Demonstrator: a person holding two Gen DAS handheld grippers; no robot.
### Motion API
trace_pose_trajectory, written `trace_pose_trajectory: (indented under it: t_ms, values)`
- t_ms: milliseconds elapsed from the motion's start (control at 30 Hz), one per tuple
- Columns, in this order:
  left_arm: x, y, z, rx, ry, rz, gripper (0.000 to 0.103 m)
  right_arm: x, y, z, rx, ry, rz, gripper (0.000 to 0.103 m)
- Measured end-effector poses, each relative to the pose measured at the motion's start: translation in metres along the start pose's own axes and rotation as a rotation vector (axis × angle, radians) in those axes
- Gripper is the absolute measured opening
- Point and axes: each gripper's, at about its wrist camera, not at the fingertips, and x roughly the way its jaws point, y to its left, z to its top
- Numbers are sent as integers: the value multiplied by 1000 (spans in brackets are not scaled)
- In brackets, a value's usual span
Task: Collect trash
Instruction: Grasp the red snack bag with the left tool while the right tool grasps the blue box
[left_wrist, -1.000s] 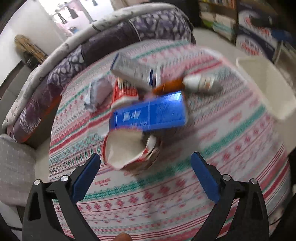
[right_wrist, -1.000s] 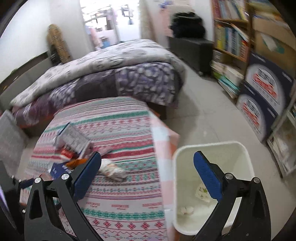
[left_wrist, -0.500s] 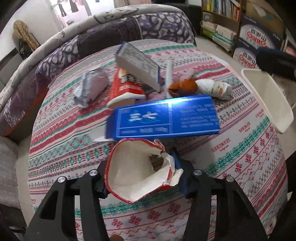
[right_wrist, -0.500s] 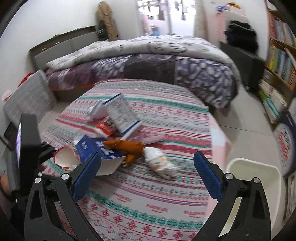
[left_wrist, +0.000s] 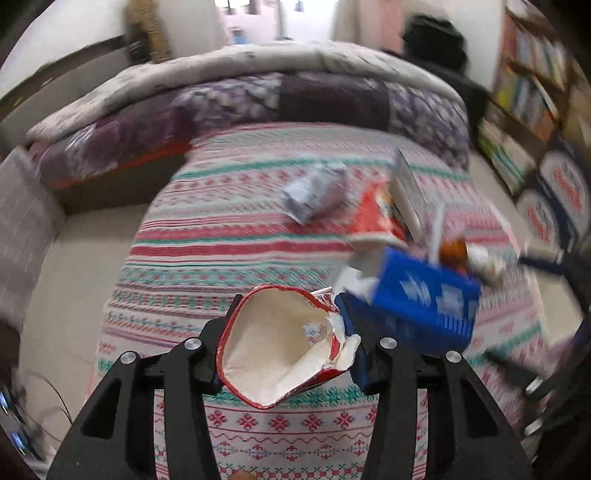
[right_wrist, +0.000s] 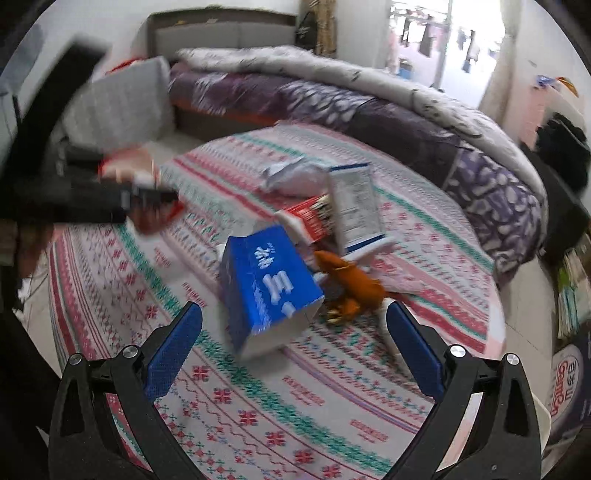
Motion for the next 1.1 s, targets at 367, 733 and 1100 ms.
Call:
trace_pose_trajectory:
  t_ms: [367,733,1100]
  values:
    - [-4,28,3,-131,-1,-4,50,48,14,10,18,99,47,96]
    - [3,47,2,-198,12,5,50,77,45,10,-99,154,-16,52]
    - [-5,46,8,-245,-44,9,50,36,27,29,64,2,5,52]
